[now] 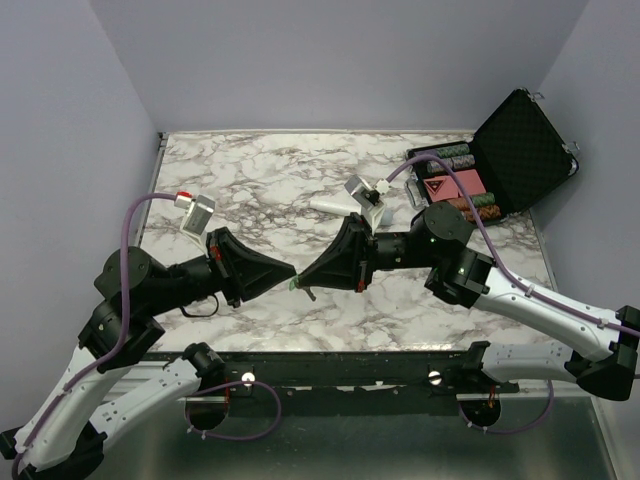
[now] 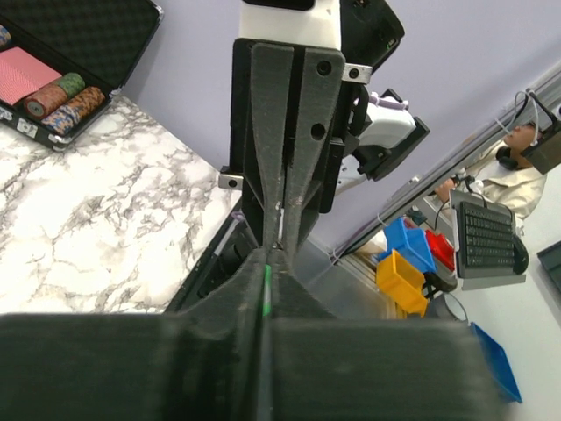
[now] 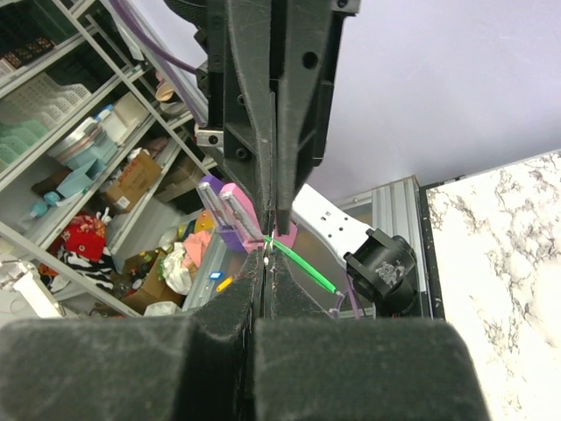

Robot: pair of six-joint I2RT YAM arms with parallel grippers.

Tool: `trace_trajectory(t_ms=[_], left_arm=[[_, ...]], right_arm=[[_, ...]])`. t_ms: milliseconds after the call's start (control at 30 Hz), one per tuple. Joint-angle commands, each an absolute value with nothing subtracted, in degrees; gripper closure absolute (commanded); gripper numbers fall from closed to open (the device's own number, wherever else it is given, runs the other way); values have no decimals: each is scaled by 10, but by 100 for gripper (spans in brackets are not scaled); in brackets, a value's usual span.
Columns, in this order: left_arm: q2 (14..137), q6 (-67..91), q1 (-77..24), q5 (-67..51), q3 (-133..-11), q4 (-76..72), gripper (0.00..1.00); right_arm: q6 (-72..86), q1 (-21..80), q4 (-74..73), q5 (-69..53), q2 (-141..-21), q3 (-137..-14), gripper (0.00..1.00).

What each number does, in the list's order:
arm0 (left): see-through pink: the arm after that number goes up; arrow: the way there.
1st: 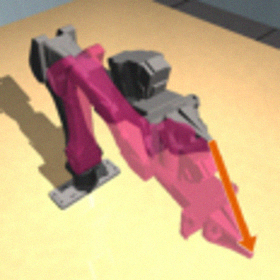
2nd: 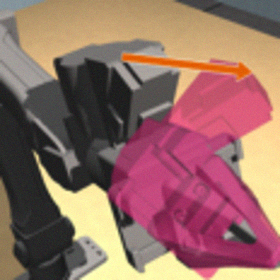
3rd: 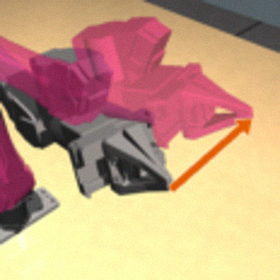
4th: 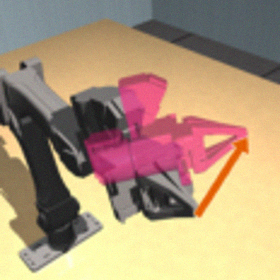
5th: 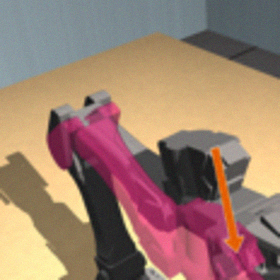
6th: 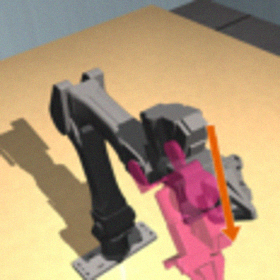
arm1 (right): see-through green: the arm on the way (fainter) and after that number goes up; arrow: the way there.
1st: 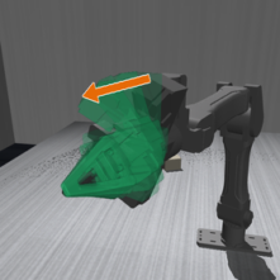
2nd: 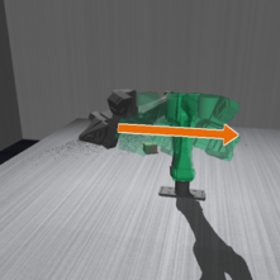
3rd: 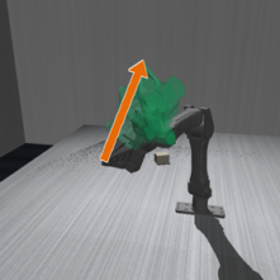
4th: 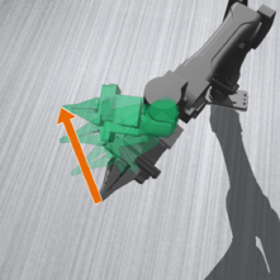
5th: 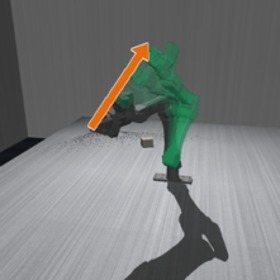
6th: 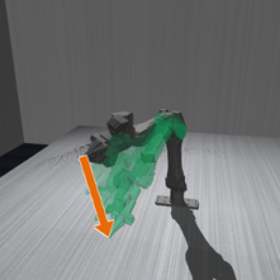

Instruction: Remove the keys from the keyring

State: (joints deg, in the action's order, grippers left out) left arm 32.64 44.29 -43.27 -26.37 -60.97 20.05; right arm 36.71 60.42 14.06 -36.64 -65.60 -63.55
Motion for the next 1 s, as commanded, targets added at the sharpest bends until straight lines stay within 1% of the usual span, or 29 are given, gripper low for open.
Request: trace_trajectory(t_ms=[0,333,467,500,533,600,667,733,833,967], left_arm=[[334,416,-436,-274,-637,246,100],[364,371,-437,-313,-683,308,100],[373,364,-437,-310,-692,321,99],[371,365,-437,-306,-691,321,89],[371,366,-437,-302,-689,318,82],[369,371,-437,-299,-685,312,76],[367,377,-437,-299,-679,303,76],[367,382,-437,-301,-675,292,82],[367,386,-437,-305,-672,284,85],[370,387,-437,-309,-675,278,87]], right_arm=[[373,607,163,-362,-657,-633,99],[376,606,167,-374,-664,-634,99],[376,606,170,-377,-667,-633,99],[376,606,169,-377,-666,-633,99],[376,606,169,-377,-667,-633,99],[375,607,168,-376,-665,-632,99],[375,606,168,-376,-664,-631,99],[374,606,167,-376,-664,-631,99],[374,606,167,-380,-665,-631,99],[375,606,165,-381,-666,-631,99]])
